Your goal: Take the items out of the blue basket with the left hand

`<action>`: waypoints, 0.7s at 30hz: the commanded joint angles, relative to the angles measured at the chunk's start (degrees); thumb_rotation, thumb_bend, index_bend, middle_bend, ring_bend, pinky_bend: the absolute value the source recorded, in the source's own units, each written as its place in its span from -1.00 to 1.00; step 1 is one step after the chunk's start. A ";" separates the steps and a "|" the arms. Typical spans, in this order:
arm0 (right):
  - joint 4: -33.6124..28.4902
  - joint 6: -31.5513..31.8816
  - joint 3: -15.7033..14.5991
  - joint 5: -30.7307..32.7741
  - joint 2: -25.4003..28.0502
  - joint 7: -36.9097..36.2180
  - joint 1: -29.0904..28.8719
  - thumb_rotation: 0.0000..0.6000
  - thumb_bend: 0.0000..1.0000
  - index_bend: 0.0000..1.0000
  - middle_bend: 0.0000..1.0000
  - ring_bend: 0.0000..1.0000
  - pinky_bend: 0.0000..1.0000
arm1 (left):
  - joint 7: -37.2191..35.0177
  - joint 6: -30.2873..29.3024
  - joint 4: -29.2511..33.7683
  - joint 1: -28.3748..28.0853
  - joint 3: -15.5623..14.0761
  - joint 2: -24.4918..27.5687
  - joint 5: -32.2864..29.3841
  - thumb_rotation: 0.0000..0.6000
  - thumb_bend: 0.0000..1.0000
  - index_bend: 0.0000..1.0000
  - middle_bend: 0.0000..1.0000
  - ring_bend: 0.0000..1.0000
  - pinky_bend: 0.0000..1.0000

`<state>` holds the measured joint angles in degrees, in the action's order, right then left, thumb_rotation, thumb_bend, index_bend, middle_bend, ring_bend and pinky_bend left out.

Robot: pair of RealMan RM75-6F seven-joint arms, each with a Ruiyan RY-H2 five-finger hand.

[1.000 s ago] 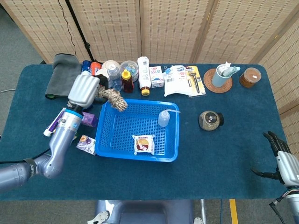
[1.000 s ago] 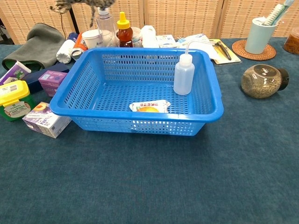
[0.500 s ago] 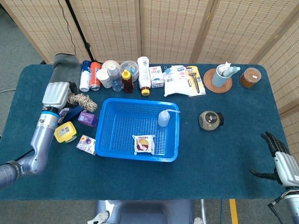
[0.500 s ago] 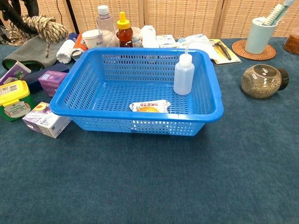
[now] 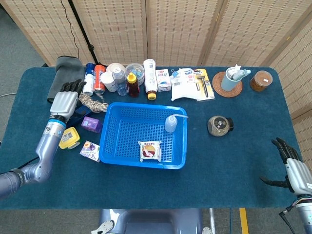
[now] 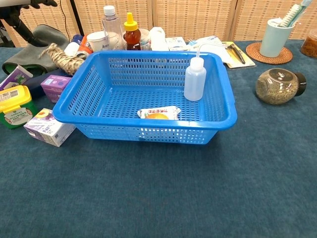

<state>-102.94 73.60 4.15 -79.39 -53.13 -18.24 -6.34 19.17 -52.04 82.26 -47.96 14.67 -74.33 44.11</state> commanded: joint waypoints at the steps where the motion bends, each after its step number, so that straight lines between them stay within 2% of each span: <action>1: 0.02 -0.01 0.02 0.05 0.01 -0.04 -0.01 1.00 -1.00 -1.00 -1.00 -1.00 -1.00 | -1.31 -1.55 3.12 0.58 0.15 1.24 3.32 1.00 -0.53 -1.00 -1.00 -1.00 -1.00; 5: 0.08 -0.06 0.08 0.26 -0.01 -0.07 -0.05 1.00 -1.00 -1.00 -1.00 -1.00 -1.00 | -1.60 -1.51 7.32 0.52 -0.26 2.63 6.81 1.00 -0.55 -1.00 -1.00 -1.00 -1.00; 9: 0.23 -0.39 0.09 0.49 -0.10 -0.03 -0.21 1.00 -1.00 -1.00 -1.00 -1.00 -1.00 | 2.86 0.05 11.82 -1.40 -1.73 3.36 8.18 1.00 -0.61 -1.00 -1.00 -1.00 -1.00; 15: 0.44 -1.02 0.11 0.90 -0.26 0.05 -0.50 1.00 -1.00 -1.00 -1.00 -1.00 -1.00 | 12.59 3.28 13.72 -8.06 -2.80 -0.82 1.25 1.00 -0.87 -1.00 -1.00 -1.00 -1.00; 18: 0.79 -1.14 0.42 1.78 -0.33 0.01 -0.56 1.00 -1.00 -1.00 -1.00 -1.00 -1.00 | 17.73 5.49 13.01 -12.42 -4.12 -4.80 -2.38 1.00 -0.88 -1.00 -1.00 -1.00 -1.00; 21: 0.91 -1.59 0.53 2.31 -0.50 0.26 -0.77 1.00 -1.00 -1.00 -1.00 -1.00 -1.00 | 21.80 4.60 11.36 -16.01 -4.66 -8.58 -8.31 1.00 -0.88 -1.00 -1.00 -1.00 -1.00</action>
<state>-102.08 72.08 4.64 -77.15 -53.58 -18.04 -7.05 37.33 -47.63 94.79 -60.06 11.14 -78.94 40.88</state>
